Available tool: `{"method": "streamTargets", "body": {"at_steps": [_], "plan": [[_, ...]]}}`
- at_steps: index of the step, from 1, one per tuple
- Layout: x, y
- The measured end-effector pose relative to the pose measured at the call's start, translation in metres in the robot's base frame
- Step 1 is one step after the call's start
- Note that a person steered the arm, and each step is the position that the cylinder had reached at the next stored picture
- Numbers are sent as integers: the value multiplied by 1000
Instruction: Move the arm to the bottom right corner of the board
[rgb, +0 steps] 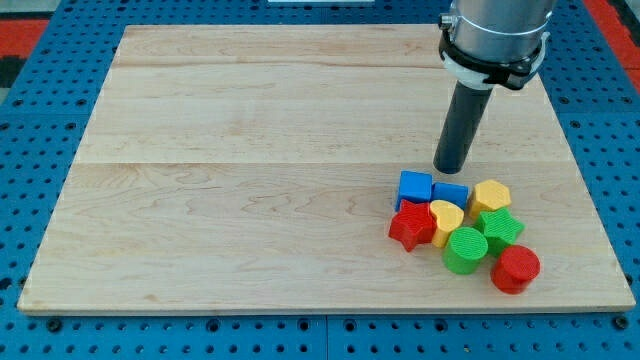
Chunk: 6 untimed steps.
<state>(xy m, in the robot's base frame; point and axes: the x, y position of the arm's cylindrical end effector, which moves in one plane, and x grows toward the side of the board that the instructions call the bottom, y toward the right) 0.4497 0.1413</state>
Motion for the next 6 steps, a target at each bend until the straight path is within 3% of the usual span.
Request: {"method": "streamTargets", "body": {"at_steps": [2,4,5,6], "plan": [[-36,35],[52,162],[126,159],[152,120]]}}
